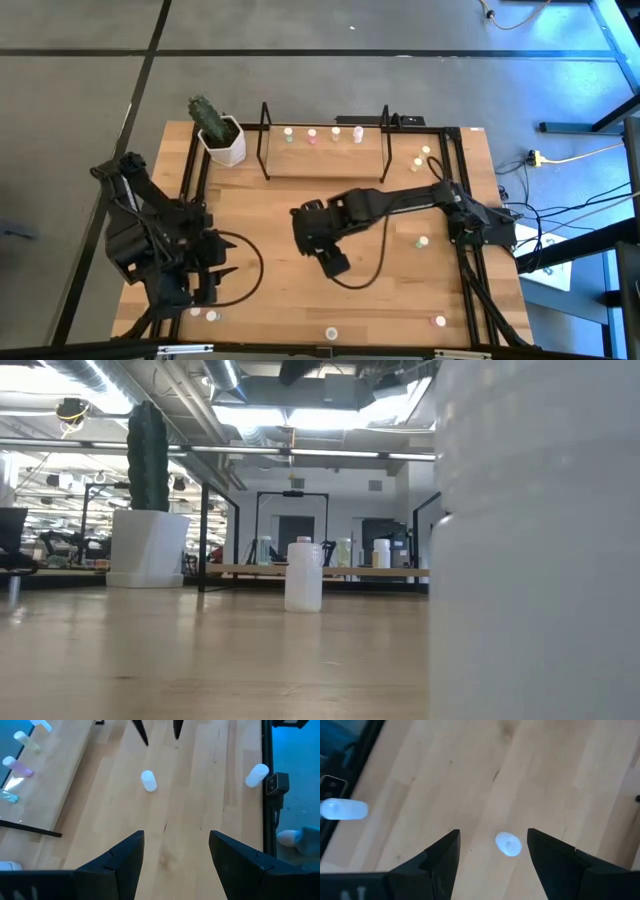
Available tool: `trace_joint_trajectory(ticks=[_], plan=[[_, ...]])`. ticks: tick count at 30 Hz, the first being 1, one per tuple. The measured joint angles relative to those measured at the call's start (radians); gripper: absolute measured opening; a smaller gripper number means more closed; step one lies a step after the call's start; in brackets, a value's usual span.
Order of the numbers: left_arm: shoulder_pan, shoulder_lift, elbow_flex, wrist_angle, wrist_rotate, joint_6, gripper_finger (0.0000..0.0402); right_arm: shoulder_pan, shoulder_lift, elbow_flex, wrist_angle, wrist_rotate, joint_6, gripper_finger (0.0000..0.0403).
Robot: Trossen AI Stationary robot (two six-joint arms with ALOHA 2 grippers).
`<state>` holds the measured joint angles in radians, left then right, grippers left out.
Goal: Pick and place medicine bottles onto shelf by color
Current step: Put the top white pill bottle on the shelf aligned with the other white pill bottle
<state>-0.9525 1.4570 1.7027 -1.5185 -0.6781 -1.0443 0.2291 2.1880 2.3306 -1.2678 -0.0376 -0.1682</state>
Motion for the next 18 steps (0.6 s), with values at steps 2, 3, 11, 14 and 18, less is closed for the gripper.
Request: trace_joint_trajectory(ticks=[2, 3, 11, 14, 18], plan=[[0.0, 0.0, 0.0, 0.0, 0.007, 0.0, 0.0218, -0.016, 0.016, 0.0, 0.001, -0.006, -0.019, 0.0233], [-0.001, 0.0, 0.0, 0.0, 0.011, -0.001, 0.0218, -0.023, 0.025, 0.0, 0.001, -0.007, -0.026, 0.0233], [0.001, 0.0, 0.0, 0.001, 0.016, -0.01, 0.0218, -0.049, 0.093, 0.0, -0.007, -0.045, -0.148, 0.0233], [0.013, 0.0, 0.0, 0.0, 0.015, -0.019, 0.0218, -0.064, 0.126, 0.0, -0.021, -0.046, -0.19, 0.0233], [0.026, 0.0, 0.0, 0.0, 0.014, -0.011, 0.0218, -0.086, 0.151, 0.0, -0.048, -0.043, -0.232, 0.0233]])
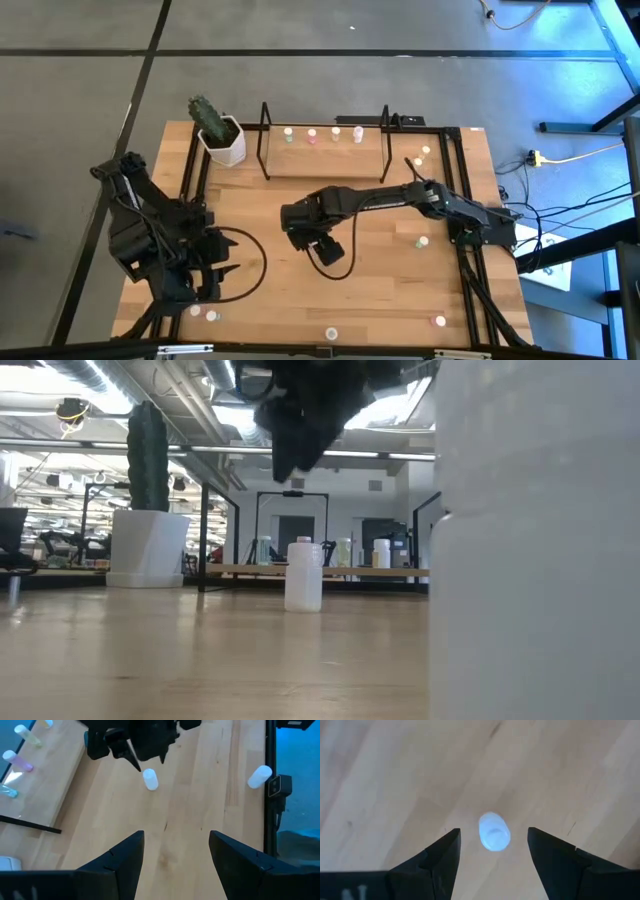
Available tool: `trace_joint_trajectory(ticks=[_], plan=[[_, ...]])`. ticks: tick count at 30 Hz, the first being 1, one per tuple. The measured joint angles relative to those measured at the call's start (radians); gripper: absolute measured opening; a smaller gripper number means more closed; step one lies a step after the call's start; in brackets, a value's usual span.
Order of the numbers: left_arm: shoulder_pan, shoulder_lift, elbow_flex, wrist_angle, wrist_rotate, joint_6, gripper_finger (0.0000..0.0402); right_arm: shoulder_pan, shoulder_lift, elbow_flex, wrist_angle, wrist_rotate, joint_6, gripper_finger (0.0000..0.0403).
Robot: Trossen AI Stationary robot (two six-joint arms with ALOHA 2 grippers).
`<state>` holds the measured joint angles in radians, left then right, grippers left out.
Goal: Pick and place medicine bottles onto shelf by color
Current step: Put the top white pill bottle on the shelf aligned with the other white pill bottle
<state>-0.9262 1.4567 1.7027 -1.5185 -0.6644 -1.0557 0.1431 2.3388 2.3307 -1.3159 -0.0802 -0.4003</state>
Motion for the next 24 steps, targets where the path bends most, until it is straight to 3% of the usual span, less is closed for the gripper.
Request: trace_joint_trajectory(ticks=[24], plan=[[0.038, 0.0, 0.0, 0.002, -0.006, 0.019, 0.0218, -0.036, 0.007, 0.0, -0.009, -0.003, 0.002, 0.0233]])
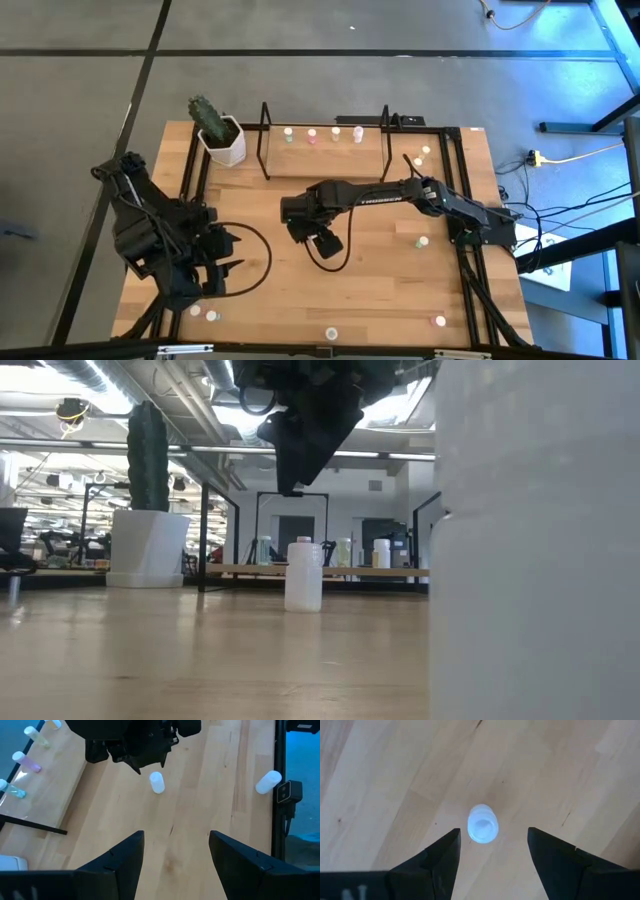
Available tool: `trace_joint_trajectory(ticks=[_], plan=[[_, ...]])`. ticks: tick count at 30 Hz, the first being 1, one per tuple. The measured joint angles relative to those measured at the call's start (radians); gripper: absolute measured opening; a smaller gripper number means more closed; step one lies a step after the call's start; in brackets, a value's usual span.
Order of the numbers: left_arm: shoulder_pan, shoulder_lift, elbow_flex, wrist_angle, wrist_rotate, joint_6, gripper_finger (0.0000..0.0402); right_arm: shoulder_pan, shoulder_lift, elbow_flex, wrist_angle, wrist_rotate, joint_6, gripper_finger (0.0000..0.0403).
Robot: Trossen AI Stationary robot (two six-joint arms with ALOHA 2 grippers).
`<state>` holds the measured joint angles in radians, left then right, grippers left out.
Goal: Pick and place medicine bottles onto shelf by color
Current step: Put the top white pill bottle on the shelf aligned with the other white pill bottle
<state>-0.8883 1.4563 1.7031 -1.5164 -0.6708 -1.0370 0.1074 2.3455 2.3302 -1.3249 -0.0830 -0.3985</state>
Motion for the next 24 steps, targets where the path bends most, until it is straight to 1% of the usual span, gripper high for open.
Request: trace_joint_trajectory(ticks=[13, 17, 24], plan=[[0.0, 0.0, 0.0, 0.002, 0.0, 0.0, 0.0218, 0.0, 0.0, 0.0, 0.05, 0.0, 0.003, 0.0233], [0.0, 0.0, 0.0, 0.002, 0.0, 0.0, 0.0218, 0.0, 0.0, 0.001, 0.032, 0.002, 0.003, 0.0233], [0.0, 0.0, 0.0, 0.002, 0.0, 0.0, 0.0218, -0.001, 0.0, 0.001, 0.044, 0.002, 0.058, 0.0233]])
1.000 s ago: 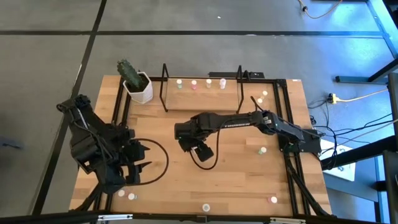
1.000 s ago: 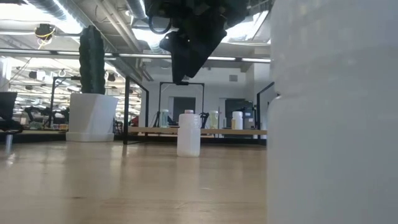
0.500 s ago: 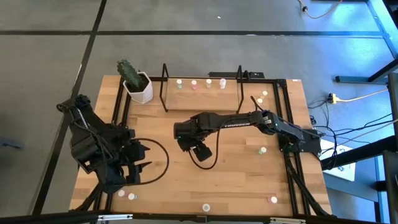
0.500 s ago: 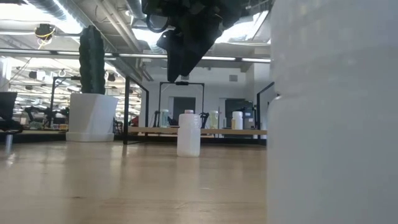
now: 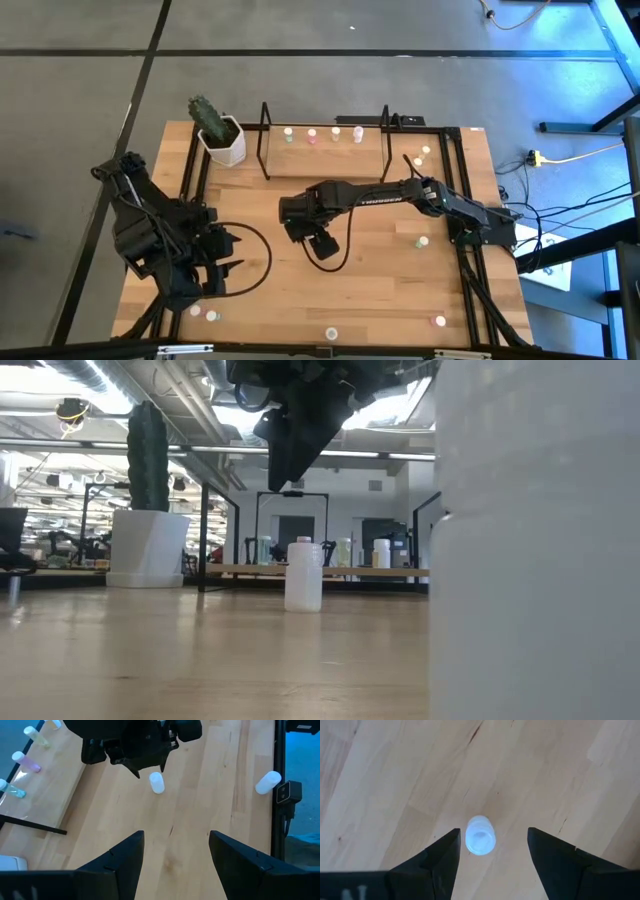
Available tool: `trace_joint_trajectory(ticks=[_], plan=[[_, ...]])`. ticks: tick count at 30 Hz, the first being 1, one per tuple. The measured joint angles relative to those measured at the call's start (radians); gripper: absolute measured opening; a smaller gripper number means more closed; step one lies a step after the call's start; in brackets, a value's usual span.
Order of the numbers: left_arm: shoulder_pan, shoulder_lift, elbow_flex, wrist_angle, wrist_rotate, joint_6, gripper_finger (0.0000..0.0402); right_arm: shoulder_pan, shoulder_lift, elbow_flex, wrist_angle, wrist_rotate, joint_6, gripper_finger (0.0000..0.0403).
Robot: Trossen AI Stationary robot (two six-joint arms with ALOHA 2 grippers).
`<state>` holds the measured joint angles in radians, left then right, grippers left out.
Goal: Pick and place medicine bottles onto shelf by color
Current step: Put the top white pill bottle on the shelf aligned with the other white pill bottle
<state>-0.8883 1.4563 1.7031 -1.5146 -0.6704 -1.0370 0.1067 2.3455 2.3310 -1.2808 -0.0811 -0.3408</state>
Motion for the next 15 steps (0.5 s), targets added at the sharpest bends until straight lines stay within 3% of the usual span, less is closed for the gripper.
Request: trace_joint_trajectory(ticks=[10, 15], plan=[[0.0, 0.0, 0.0, 0.0, 0.0, 0.0, 0.0218, -0.041, 0.0, 0.0, -0.002, -0.136, 0.088, 0.0235], [0.0, 0.0, 0.0, 0.0, 0.0, 0.0, 0.0218, -0.042, 0.01, 0.0, -0.004, -0.184, 0.073, 0.0275]])
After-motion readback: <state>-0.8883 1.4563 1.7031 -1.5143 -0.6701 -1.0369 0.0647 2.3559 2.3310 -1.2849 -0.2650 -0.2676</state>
